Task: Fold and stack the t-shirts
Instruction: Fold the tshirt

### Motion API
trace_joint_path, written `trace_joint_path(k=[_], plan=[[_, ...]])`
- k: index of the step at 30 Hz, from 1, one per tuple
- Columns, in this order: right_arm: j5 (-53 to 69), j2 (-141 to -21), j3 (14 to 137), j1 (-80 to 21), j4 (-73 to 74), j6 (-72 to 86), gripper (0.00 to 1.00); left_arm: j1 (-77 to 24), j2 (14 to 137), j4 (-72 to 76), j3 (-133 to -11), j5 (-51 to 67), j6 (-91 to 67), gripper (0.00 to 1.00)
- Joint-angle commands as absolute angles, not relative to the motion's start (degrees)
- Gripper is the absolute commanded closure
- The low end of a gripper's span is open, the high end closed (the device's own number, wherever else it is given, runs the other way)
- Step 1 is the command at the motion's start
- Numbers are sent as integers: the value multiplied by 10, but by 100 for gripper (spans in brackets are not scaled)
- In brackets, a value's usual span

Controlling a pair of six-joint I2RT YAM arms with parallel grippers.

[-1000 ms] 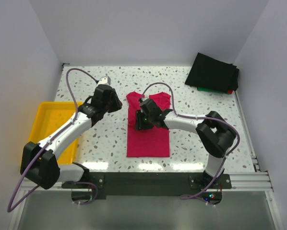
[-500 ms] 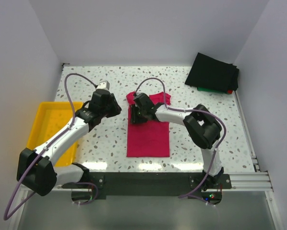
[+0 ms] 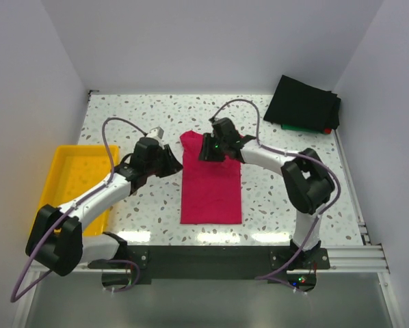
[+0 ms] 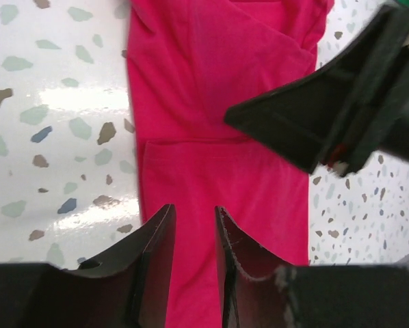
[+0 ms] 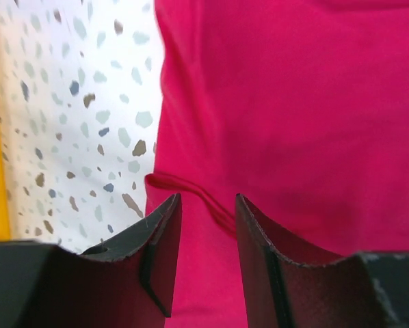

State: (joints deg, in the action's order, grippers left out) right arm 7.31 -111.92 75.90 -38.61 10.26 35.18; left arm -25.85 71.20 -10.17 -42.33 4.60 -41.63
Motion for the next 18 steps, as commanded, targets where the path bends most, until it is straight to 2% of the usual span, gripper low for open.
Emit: trace_joint_path(k=[1, 10, 18], plan=[[103, -1025, 729, -339, 96, 359, 59, -258, 733, -13, -413, 93, -437, 66], [121, -938, 600, -327, 50, 376, 59, -290, 823, 70, -428, 121, -452, 67], [169, -1001, 546, -270, 3, 383, 59, -303, 922, 115, -434, 103, -459, 70]])
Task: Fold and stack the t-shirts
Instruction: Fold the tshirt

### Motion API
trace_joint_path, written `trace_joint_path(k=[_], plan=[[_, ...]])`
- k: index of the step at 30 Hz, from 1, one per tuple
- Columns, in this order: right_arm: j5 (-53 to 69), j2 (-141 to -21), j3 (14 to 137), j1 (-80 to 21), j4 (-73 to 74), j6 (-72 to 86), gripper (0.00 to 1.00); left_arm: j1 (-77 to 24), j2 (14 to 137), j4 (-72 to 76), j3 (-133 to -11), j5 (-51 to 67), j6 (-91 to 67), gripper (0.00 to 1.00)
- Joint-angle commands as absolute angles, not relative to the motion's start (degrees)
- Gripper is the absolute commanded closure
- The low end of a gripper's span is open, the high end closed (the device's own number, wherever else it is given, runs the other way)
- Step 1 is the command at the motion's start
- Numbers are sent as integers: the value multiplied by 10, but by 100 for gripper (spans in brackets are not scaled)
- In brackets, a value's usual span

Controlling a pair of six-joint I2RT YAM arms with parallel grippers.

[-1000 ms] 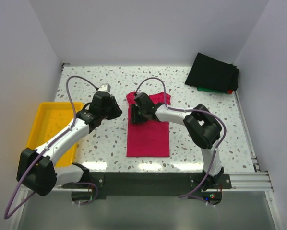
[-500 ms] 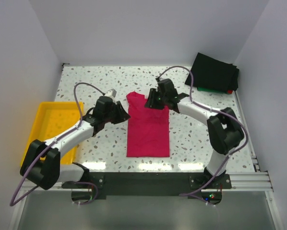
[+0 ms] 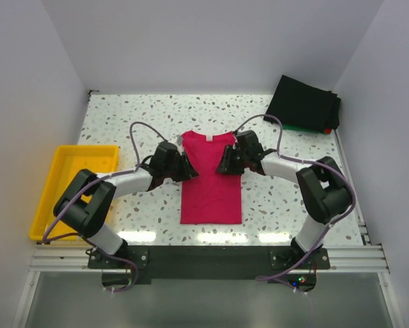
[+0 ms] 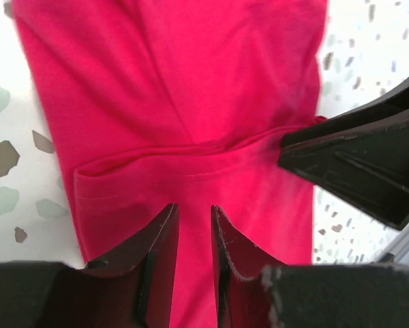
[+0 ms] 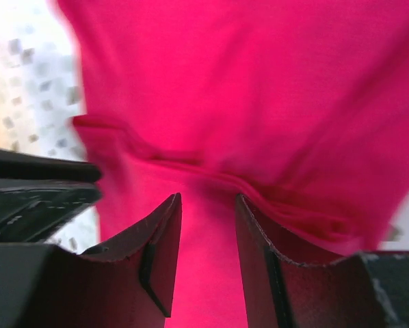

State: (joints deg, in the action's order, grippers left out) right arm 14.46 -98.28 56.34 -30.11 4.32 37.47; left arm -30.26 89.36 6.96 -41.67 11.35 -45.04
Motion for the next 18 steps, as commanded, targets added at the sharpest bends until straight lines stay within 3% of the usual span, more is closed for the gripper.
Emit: trace_joint_path(k=[1, 6, 18], plan=[[170, -1006, 538, -262, 3, 381, 59, -303, 929, 112, -428, 92, -459, 71], [171, -1024, 517, -229, 3, 373, 60, -296, 962, 84, -405, 28, -475, 73], [179, -998, 484, -178, 26, 359, 60, -292, 920, 33, -403, 2, -468, 74]])
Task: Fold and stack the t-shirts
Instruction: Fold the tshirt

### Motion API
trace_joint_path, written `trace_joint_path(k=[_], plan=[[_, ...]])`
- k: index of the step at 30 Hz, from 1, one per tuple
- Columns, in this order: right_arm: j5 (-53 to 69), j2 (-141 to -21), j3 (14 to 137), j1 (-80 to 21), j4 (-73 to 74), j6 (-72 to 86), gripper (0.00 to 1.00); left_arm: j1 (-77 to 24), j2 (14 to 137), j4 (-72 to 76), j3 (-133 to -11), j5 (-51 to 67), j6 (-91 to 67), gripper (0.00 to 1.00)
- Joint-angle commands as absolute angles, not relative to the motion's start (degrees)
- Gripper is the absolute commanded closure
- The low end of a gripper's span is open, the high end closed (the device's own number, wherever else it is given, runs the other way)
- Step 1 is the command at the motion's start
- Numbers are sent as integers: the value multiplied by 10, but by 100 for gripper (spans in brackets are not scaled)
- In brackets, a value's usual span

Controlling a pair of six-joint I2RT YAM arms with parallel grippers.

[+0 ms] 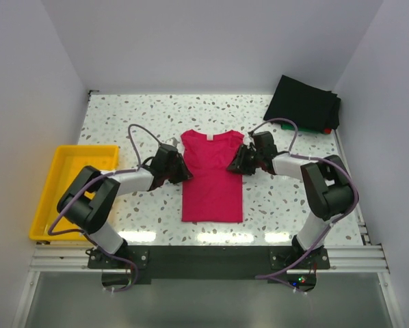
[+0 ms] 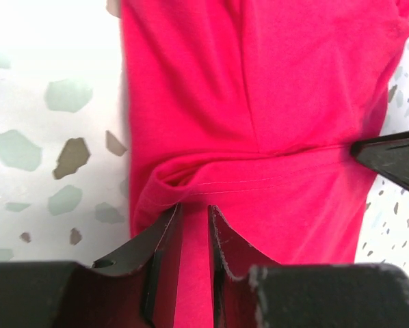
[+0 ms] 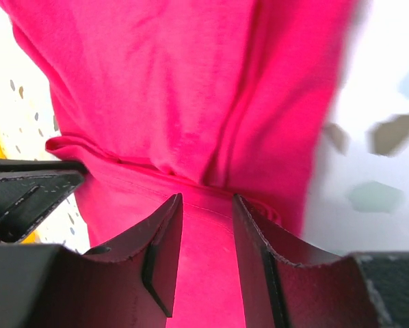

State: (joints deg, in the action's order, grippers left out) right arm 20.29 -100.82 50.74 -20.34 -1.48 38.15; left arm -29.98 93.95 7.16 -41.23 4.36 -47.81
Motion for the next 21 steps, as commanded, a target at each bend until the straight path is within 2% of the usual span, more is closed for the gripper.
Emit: trace_joint_path(k=[1, 8, 13, 17, 21], plan=[[179, -991, 481, -174, 28, 358, 60, -292, 918, 28, -403, 2, -468, 74], [158, -929, 497, -168, 54, 343, 59, -291, 880, 21, -403, 4, -460, 74], [135, -942, 606, -209, 48, 312, 57, -283, 852, 1, -439, 2, -454, 74], [115, -1026, 742, -256, 47, 260, 56, -275, 869, -38, -484, -20, -453, 74], [124, -1160, 907, -272, 50, 202, 57, -263, 906, -50, -532, -27, -463, 76]])
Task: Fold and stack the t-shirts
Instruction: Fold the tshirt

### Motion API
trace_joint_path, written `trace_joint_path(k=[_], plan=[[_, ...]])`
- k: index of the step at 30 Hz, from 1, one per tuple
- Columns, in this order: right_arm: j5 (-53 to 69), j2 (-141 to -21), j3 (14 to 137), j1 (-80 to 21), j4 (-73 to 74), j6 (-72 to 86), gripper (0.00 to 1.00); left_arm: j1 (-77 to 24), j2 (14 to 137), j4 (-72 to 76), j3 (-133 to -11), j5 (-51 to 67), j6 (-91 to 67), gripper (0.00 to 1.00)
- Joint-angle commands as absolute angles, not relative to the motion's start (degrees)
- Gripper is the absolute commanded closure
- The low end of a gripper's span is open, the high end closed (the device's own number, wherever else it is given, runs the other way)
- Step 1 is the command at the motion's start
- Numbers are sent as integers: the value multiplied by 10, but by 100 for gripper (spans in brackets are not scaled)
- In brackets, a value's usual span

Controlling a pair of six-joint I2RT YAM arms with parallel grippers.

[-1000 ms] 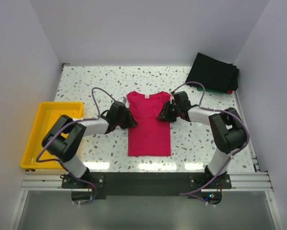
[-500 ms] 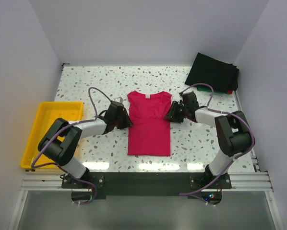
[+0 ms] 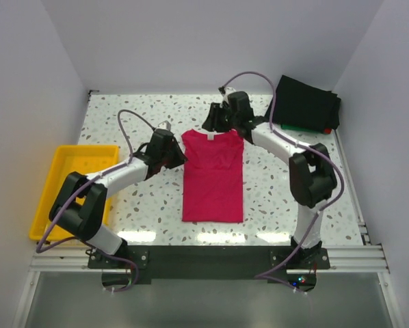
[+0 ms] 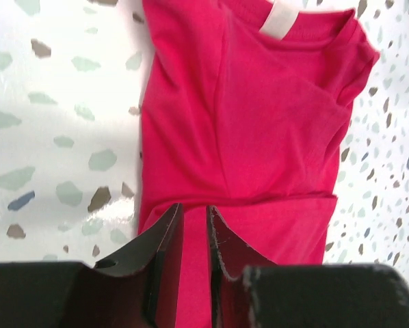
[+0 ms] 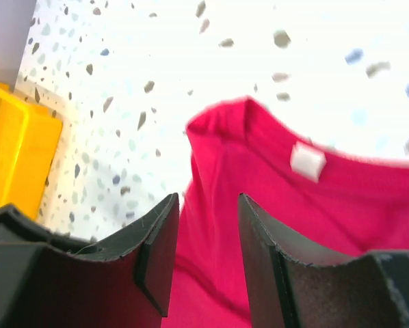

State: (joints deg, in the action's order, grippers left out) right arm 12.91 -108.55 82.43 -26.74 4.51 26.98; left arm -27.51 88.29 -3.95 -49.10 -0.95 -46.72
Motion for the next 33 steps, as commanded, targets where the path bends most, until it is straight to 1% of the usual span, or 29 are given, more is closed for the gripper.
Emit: trace_joint_path(k=[1, 3, 7, 13, 18, 22, 33], plan=[[126, -1179, 929, -272, 50, 195, 57, -261, 906, -46, -536, -22, -466, 76], [144, -1219, 987, -272, 45, 183, 57, -258, 916, -36, -547, -5, -468, 76], [180, -1292, 1047, -275, 17, 175, 57, -257, 947, -19, -558, 10, -477, 77], [178, -1368, 1156, -307, 63, 139, 57, -253, 998, 41, -553, 52, -487, 80], [163, -1379, 1155, -319, 68, 132, 56, -248, 1029, 49, -550, 59, -494, 82], [160, -1374, 1144, -324, 70, 120, 56, -246, 1041, 40, -548, 60, -497, 86], [116, -1367, 1136, -344, 112, 75, 56, -244, 1051, 43, -548, 67, -497, 87]])
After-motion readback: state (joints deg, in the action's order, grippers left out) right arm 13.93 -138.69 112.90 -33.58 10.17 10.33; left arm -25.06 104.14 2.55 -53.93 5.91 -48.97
